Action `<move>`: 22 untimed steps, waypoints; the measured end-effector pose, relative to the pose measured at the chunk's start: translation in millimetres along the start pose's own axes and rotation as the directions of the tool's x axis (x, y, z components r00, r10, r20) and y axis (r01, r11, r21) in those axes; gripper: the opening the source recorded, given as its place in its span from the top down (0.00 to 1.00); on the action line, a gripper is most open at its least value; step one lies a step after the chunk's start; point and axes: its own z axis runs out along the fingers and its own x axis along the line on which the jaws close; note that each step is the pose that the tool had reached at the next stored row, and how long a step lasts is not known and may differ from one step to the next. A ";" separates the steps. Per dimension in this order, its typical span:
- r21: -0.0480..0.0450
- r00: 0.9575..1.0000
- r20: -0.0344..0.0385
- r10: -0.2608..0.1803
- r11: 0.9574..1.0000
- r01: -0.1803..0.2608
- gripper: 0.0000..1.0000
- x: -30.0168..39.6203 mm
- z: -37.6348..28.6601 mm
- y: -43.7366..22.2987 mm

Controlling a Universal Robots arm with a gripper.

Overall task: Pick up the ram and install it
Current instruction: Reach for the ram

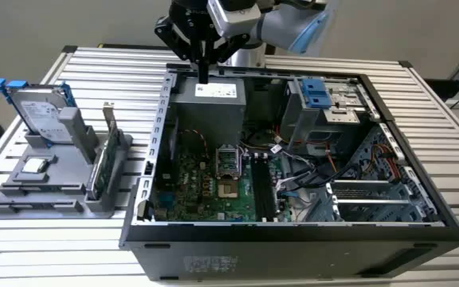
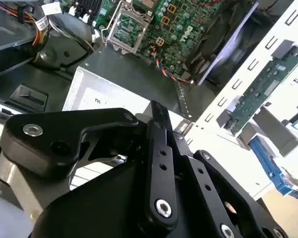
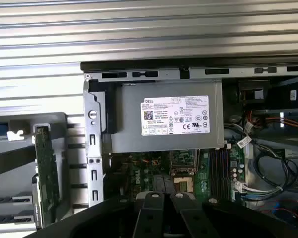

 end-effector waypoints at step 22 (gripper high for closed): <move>0.000 1.000 0.000 0.000 1.000 0.000 1.00 8.4 -0.4 -0.6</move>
